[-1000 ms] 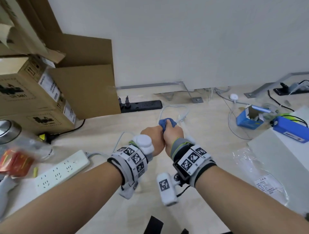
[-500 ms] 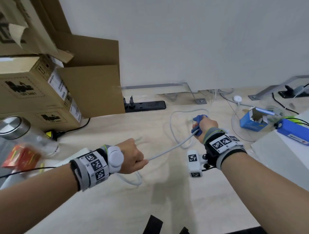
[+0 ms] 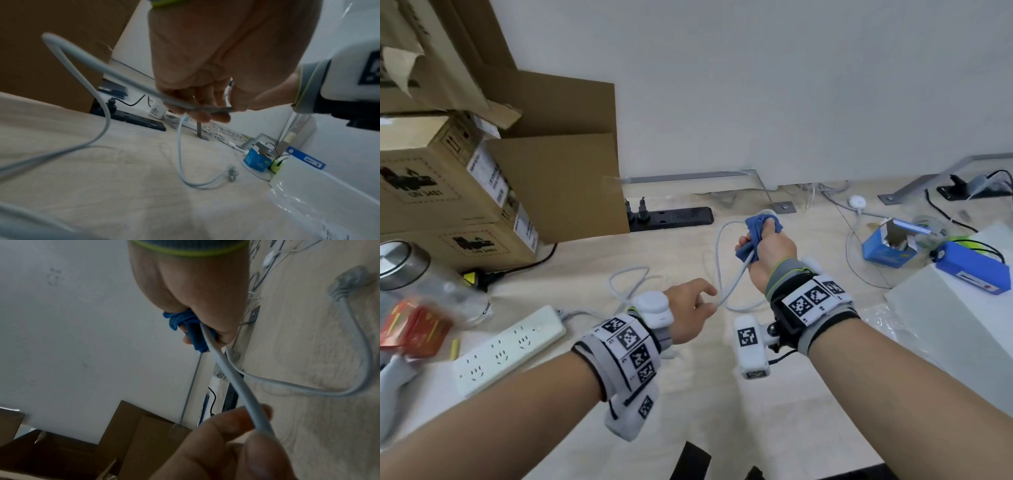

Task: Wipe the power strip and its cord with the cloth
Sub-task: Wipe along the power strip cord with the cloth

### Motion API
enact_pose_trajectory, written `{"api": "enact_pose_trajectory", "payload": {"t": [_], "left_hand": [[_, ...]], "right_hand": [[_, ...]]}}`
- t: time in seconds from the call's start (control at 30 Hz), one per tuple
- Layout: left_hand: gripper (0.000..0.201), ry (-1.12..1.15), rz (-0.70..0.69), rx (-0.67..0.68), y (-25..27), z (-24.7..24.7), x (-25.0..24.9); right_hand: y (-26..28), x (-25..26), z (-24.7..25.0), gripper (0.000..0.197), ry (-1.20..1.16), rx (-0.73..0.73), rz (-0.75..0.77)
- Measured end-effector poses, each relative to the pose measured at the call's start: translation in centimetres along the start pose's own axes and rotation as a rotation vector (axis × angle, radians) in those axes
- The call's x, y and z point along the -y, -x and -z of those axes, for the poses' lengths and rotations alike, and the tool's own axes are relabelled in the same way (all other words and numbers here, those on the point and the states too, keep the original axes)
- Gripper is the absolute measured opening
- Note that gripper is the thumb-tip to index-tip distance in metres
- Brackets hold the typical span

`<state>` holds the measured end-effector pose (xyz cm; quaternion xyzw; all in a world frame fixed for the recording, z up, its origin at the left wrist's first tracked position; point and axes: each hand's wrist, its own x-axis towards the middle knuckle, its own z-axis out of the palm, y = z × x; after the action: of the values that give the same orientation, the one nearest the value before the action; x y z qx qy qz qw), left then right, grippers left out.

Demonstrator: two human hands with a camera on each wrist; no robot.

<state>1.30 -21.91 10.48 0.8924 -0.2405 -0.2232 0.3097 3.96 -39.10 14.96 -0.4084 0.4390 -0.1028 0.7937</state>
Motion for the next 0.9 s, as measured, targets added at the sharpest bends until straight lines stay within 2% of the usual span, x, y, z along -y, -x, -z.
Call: {"api": "enact_pose_trajectory", "payload": {"t": [0.07, 0.13, 0.17, 0.23, 0.3, 0.33, 0.43, 0.5, 0.6, 0.67, 0.77, 0.83, 0.9], "left_hand": [[0.023, -0.068, -0.051, -0.038, -0.1, -0.4, -0.6], [0.050, -0.132, -0.143, -0.107, 0.0, -0.3, -0.7], [0.058, -0.143, -0.181, -0.154, 0.1, -0.2, -0.8], [0.048, -0.091, -0.229, -0.210, -0.1, 0.3, -1.3], [0.024, 0.032, -0.218, -0.243, -0.5, 0.5, -1.8], [0.020, 0.083, -0.200, -0.244, -0.7, 0.6, -2.1], [0.028, 0.093, -0.159, -0.285, -0.9, 0.4, -1.8], [0.028, -0.013, -0.144, -0.277, -0.7, 0.6, -1.7], [0.030, -0.249, -0.165, -0.207, -0.4, 1.2, -2.5], [0.032, -0.353, -0.250, -0.175, 0.3, 1.5, -2.7], [0.034, -0.419, -0.384, -0.118, 2.1, 1.2, -2.2], [0.035, -0.427, -0.431, -0.069, 2.9, 1.2, -1.6], [0.037, -0.460, -0.513, -0.072, 2.9, 1.9, -1.3]], "right_hand": [[0.2, 0.1, 0.2, 0.036, -0.028, -0.007, -0.019], [0.6, 0.1, 0.4, 0.040, -0.048, 0.026, -0.061], [1.0, -0.1, 0.3, 0.043, -0.046, 0.057, -0.081], [1.9, -0.7, 0.0, 0.046, -0.004, 0.103, -0.121], [2.8, -2.0, -0.5, 0.038, 0.075, 0.107, -0.162], [3.2, -2.7, -0.7, 0.032, 0.107, 0.110, -0.163], [3.6, -4.2, -1.2, 0.019, 0.188, 0.072, -0.151], [3.9, -4.4, -1.7, 0.011, 0.192, 0.051, -0.174], [3.5, -4.6, -1.7, 0.023, 0.227, 0.014, -0.210], [3.4, -3.7, -1.6, 0.017, 0.288, 0.029, -0.222], [2.7, -1.1, -1.0, 0.018, 0.415, -0.029, -0.238], [2.4, 0.0, -0.5, 0.014, 0.416, -0.059, -0.272], [2.6, 0.3, -0.3, 0.021, 0.414, -0.044, -0.293]]}}
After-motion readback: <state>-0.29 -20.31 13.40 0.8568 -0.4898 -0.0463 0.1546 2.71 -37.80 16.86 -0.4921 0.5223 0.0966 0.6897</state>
